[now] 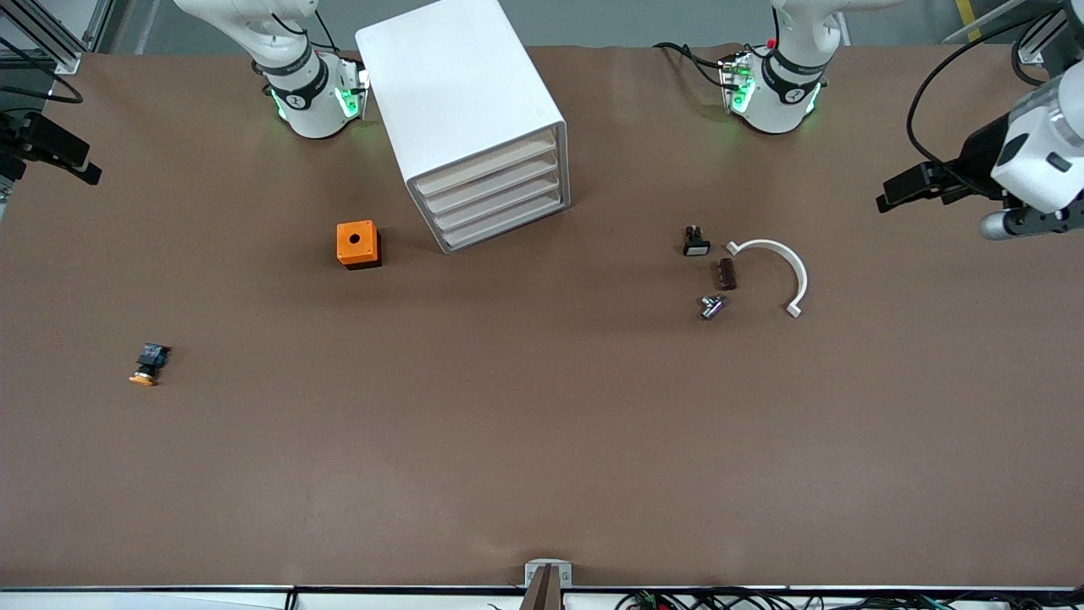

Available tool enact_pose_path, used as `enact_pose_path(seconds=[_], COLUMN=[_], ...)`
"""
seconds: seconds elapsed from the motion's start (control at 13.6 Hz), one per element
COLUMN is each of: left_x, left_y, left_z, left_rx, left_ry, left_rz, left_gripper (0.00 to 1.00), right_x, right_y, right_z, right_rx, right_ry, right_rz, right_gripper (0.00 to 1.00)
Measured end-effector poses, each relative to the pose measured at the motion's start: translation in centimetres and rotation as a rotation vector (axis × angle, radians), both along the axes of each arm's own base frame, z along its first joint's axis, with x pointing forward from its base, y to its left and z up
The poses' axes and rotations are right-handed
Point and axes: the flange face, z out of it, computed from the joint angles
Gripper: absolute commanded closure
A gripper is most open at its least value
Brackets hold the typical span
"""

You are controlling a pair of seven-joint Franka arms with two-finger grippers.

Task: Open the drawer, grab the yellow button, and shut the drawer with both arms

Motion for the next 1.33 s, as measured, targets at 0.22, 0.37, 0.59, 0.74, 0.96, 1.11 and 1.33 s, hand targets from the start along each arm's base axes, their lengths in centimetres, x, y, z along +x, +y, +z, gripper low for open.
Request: enact_pose_path(seconds=[0.22, 0.37, 0.59, 0.74, 0.96, 1.11, 1.33], left_x=[0.6, 1.1, 1.7, 1.9, 2.0, 2.0, 2.0], left_y=[0.9, 1.0, 1.3, 1.2, 1.1, 1.1, 1.1], left_z=[1.2, 1.7, 1.6, 1.4, 1.4, 1.6, 2.1], left_rx=[0.051, 0.066, 0.087, 0.086, 0.086, 0.086, 0.082], left_ry=[-0.037, -0.055, -0.057, -0.055, -0.056, -0.061, -0.073], left_rz=[-0.048, -0.058, -0.062, -0.064, -0.066, -0.071, -0.112], left_gripper=[0.00, 0.00, 0.00, 0.00, 0.00, 0.00, 0.00], right_x=[0.0, 0.0, -0.1, -0.1, -0.1, -0.1, -0.2], right_y=[0.0, 0.0, 0.0, 0.0, 0.0, 0.0, 0.0], right_z=[0.0, -0.1, -0.1, -0.1, -0.1, -0.1, -0.1], right_rx=[0.000, 0.000, 0.000, 0.001, 0.001, 0.001, 0.001], right_ry=[0.001, 0.002, 0.005, 0.006, 0.007, 0.009, 0.012], right_rz=[0.000, 0.000, 0.000, 0.000, 0.000, 0.000, 0.000], right_gripper=[0.00, 0.00, 0.00, 0.00, 0.00, 0.00, 0.00])
